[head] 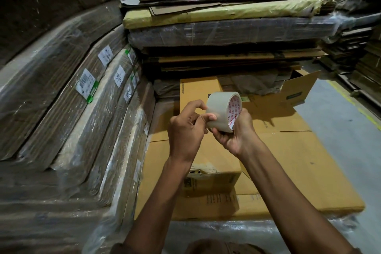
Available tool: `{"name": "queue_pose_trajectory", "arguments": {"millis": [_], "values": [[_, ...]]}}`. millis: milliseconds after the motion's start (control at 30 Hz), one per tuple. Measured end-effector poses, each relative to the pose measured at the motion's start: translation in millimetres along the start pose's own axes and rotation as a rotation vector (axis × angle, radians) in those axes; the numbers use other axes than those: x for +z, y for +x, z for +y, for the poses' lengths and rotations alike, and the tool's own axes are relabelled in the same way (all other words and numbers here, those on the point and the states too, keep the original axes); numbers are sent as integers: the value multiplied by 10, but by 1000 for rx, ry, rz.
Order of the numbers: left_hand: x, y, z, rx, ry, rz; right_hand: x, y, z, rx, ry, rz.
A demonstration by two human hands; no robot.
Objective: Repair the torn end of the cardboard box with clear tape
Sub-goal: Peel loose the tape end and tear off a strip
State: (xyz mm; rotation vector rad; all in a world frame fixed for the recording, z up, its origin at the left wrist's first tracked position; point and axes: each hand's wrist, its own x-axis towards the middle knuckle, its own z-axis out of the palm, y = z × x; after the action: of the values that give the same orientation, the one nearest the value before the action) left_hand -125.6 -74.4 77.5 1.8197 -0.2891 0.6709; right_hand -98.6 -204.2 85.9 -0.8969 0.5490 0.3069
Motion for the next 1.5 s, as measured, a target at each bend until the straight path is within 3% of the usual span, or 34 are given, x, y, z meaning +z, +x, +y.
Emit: {"name": "queue_pose_trajectory", "arguments": {"millis": [167, 267, 467, 667, 867, 1033, 1133, 1300, 1500], "values": [[-24, 1, -11, 3, 82, -91, -8, 53, -40, -30, -26, -4], [-29, -26, -35, 5, 95, -38, 7, 53, -58, -10, -9, -24], [-94, -24, -93, 397, 386, 12, -22, 64, -41, 2, -10, -7], [-201, 92, -133, 362, 399, -71, -18, 24, -25, -23, -45, 17], [-185, 95, -44, 384, 604, -58, -15, 54, -13, -14, -30, -3], [-176, 79, -77, 191, 608, -68, -75, 103, 27, -46, 40, -191], [-218, 115, -150, 11, 479, -95, -98, 70, -3, -259, -51, -292], [-252, 123, -111, -97, 247, -168, -29, 1, 6, -555, -98, -274], [-323, 229, -28, -332, -102, -267, -24, -13, 60, -488, -80, -215]]}}
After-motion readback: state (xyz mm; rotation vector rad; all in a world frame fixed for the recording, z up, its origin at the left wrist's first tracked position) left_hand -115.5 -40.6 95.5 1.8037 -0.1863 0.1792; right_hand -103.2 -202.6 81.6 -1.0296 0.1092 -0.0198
